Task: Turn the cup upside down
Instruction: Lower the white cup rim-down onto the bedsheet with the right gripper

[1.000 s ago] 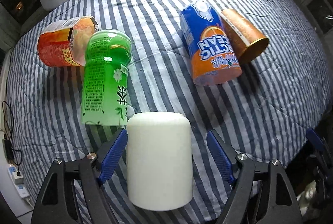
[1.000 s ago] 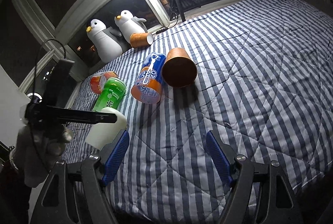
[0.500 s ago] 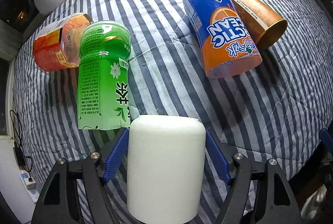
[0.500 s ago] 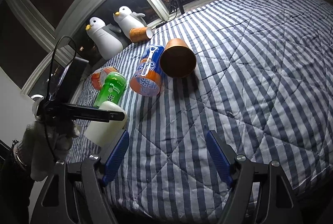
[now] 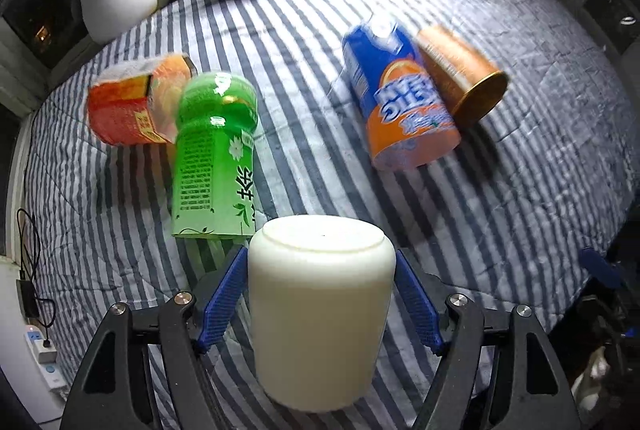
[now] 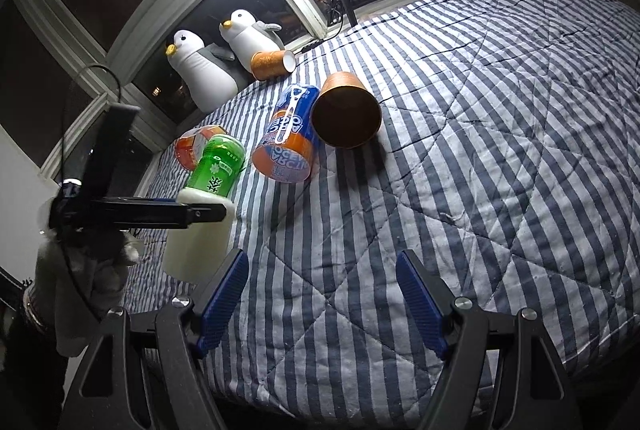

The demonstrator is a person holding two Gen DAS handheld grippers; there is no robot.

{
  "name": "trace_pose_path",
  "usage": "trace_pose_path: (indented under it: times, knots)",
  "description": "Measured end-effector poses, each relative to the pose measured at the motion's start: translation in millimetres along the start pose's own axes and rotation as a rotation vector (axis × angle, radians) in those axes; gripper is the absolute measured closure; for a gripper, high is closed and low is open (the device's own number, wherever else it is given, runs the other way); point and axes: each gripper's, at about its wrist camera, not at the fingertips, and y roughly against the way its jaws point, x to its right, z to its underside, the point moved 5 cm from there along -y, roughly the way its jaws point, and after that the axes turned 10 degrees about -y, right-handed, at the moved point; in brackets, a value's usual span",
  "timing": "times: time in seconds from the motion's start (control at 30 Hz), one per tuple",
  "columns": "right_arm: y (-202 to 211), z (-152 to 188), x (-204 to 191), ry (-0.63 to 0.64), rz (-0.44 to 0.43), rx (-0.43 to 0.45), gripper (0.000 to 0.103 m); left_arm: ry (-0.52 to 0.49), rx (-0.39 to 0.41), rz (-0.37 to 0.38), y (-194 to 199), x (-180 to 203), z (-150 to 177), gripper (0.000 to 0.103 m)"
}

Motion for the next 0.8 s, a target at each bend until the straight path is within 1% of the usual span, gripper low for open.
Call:
trace_pose_path:
  times: [0.2, 0.37, 0.47, 0.63, 0.8]
  knots:
    - [2, 1, -8, 0.021, 0.006, 0.016, 0.030, 0.017, 0.126, -0.008, 30, 3, 9, 0.027]
    - [5, 1, -15, 0.040, 0.015, 0.035, 0.030, 0.049, 0.214, -0.008, 46, 3, 10, 0.027]
    - [6, 1, -18, 0.050, 0.024, 0.045, 0.030, 0.056, 0.251, -0.003, 52, 5, 14, 0.027]
    - [9, 2, -24, 0.073, 0.037, 0.065, 0.030, 0.054, 0.306, -0.017, 64, 9, 21, 0.027]
    - [10, 2, -32, 0.098, 0.046, 0.084, 0.030, 0.043, 0.335, -0.038, 65, 13, 26, 0.027]
